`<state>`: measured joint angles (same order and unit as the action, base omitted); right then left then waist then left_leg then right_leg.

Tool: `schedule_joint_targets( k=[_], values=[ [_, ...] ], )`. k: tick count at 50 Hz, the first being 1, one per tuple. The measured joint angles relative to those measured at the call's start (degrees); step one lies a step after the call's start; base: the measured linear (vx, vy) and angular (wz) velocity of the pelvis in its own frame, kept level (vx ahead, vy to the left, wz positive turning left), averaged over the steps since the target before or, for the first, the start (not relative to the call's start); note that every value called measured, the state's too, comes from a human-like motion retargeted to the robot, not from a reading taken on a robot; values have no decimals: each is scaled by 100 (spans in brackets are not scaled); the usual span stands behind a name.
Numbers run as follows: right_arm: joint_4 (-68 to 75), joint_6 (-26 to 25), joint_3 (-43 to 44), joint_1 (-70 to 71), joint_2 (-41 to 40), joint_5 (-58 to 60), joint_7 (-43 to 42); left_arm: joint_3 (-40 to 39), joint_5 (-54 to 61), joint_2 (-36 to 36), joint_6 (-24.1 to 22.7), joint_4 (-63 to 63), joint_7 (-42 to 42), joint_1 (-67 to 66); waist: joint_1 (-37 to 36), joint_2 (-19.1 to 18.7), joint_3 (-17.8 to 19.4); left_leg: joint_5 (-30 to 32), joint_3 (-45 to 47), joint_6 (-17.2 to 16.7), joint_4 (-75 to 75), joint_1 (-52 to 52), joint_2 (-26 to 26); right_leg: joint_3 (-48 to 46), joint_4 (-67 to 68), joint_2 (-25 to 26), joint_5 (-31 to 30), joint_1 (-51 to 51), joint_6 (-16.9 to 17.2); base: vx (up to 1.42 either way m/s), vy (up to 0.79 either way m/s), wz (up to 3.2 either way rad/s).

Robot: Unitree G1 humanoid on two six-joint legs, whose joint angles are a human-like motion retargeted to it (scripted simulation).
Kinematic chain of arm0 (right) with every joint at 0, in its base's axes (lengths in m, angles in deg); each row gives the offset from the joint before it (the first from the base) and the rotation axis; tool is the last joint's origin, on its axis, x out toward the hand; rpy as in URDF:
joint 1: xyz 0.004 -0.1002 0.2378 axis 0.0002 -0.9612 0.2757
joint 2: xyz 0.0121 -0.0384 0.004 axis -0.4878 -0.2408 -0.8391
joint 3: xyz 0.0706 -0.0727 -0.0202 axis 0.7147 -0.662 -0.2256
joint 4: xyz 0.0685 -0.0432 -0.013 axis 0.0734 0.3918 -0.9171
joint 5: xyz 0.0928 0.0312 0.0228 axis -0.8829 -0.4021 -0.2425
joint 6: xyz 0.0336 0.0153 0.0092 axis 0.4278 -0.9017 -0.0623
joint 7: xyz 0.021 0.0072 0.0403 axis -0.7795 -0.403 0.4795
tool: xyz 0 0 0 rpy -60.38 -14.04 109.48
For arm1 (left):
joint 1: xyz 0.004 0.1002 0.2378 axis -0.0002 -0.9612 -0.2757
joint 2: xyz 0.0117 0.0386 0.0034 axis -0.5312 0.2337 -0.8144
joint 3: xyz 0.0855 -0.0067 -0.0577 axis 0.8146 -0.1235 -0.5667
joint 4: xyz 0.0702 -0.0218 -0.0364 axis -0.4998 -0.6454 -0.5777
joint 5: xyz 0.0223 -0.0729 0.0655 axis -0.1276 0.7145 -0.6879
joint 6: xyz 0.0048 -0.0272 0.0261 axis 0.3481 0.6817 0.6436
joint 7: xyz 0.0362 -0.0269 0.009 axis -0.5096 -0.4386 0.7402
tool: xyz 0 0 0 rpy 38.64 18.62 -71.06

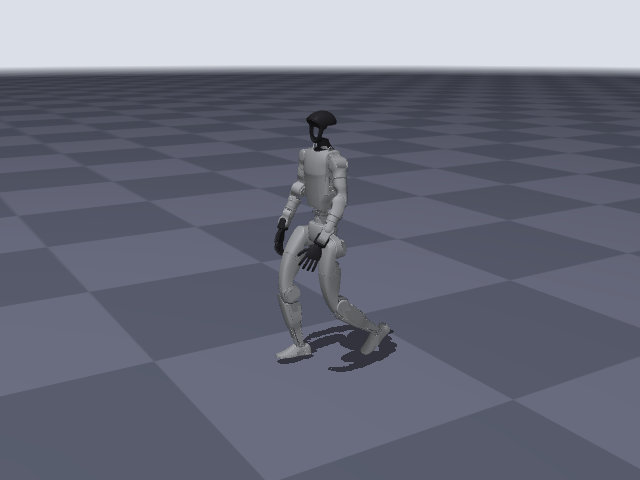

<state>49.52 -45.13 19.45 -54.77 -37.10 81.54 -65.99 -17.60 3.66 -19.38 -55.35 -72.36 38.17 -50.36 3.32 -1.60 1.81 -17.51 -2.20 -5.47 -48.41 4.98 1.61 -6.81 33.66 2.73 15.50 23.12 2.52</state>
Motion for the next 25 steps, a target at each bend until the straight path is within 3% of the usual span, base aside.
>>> schedule_joint_targets(
  k=[2, 5, 10, 17, 25],
  values=[
    [-21, -3, -2, 80, 34, -18, -12, 67, -76, 40, 19, -54, -64, -69, -88, -232, -6, 322, 30, -127, -844, -430, 398, -162, -434, 289, -59, -321, -159, 36, -15, 34],
    [-70, 3, -21, 136, 83, -9, -107, 171, -199, 91, 33, -77, -76, -221, -271, -376, 10, 449, 220, -58, -1831, -958, 828, -297, -434, 471, 176, -566, -325, 36, -15, 39],
    [-79, -12, -45, 418, 190, 62, -321, 227, -396, 79, 58, -89, -24, -324, -627, -419, 104, -290, 487, 378, -2682, -1915, 1253, -433, -662, 576, 459, -1057, -462, 35, -13, 45],
    [-169, 14, 9, 965, 273, 71, -529, 30, -525, 15, 66, -191, 65, -511, -1052, -177, 357, -971, 731, 582, -1775, -2938, 812, -414, -846, 330, 931, -1701, -482, 37, -8, 32],
    [-486, 132, 83, 1324, 303, 28, -692, -242, -565, 157, 79, -470, 122, -872, -1261, 107, 410, -264, 804, 331, 944, -3467, -120, -392, -847, -96, 1435, -2153, -437, 37, -1, 23]
  ],
)
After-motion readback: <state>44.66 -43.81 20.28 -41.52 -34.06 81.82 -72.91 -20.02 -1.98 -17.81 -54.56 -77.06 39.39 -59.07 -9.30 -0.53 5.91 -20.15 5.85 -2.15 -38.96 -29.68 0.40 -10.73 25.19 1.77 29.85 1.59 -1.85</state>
